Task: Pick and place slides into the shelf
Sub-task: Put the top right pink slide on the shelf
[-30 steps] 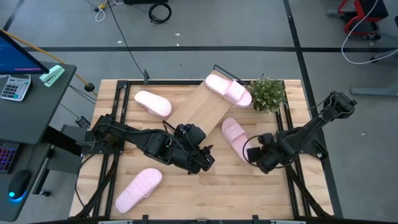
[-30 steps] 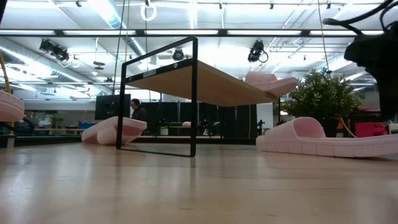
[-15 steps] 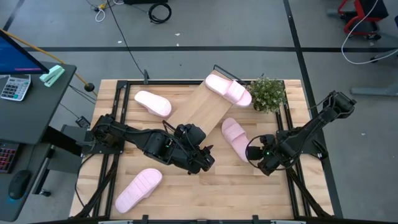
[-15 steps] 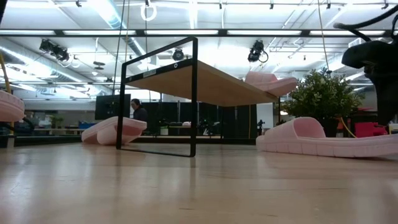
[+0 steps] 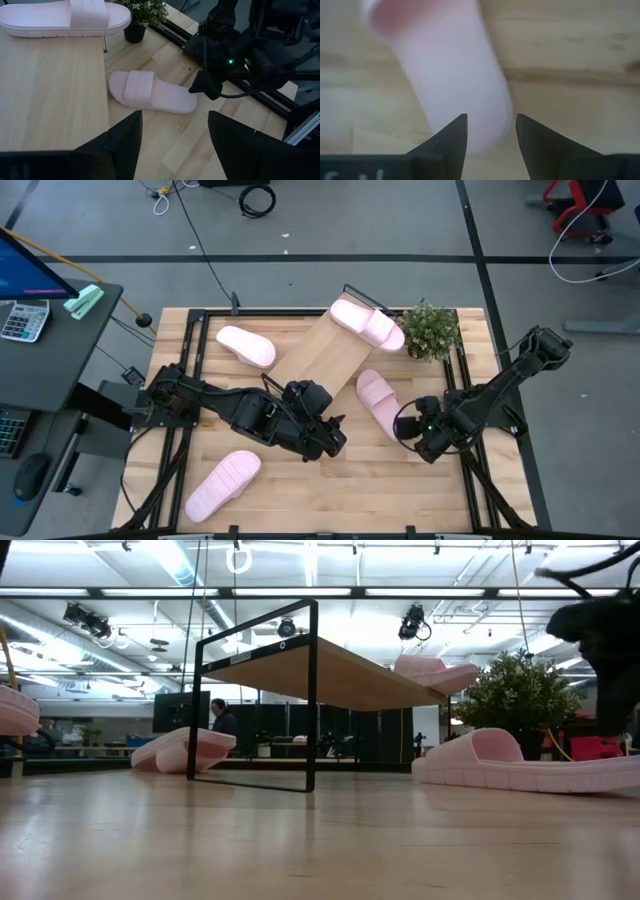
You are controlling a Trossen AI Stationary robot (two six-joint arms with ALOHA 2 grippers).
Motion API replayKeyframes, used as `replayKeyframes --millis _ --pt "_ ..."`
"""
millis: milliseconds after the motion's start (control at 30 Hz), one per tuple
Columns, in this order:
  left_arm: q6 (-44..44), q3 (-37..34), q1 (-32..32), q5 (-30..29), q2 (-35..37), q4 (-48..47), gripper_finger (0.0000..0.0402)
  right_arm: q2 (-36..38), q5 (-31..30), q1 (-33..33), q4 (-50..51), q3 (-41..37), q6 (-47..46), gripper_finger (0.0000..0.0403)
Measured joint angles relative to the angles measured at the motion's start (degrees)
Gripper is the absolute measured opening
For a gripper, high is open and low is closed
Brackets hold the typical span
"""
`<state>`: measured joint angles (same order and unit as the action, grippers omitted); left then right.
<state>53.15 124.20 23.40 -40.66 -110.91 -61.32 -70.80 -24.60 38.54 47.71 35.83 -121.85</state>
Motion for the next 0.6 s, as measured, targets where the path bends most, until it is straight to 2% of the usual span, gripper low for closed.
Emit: replayKeyframes --millis 100,200,400,600 --pt "-0.01 0.00 0.04 0.00 0.00 0.00 0.0231 -0.01 -0.45 0.04 -2.12 0.00 6.59 0.0174" --pt "-0.72 0.00 0.09 0.00 0.00 0.14 0.0231 -0.01 -0.21 0.09 -4.10 0.00 9.00 0.0174" --pt "-1.98 0.00 0.08 0.00 0.00 0.74 0.0231 -0.01 4.85 0.81 -5.69 0.00 6.24 0.0179" --pt "-2.31 0.00 0.37 0.00 0.00 0.78 0.0231 -0.01 3.55 3.63 -5.15 0.00 0.54 0.0222"
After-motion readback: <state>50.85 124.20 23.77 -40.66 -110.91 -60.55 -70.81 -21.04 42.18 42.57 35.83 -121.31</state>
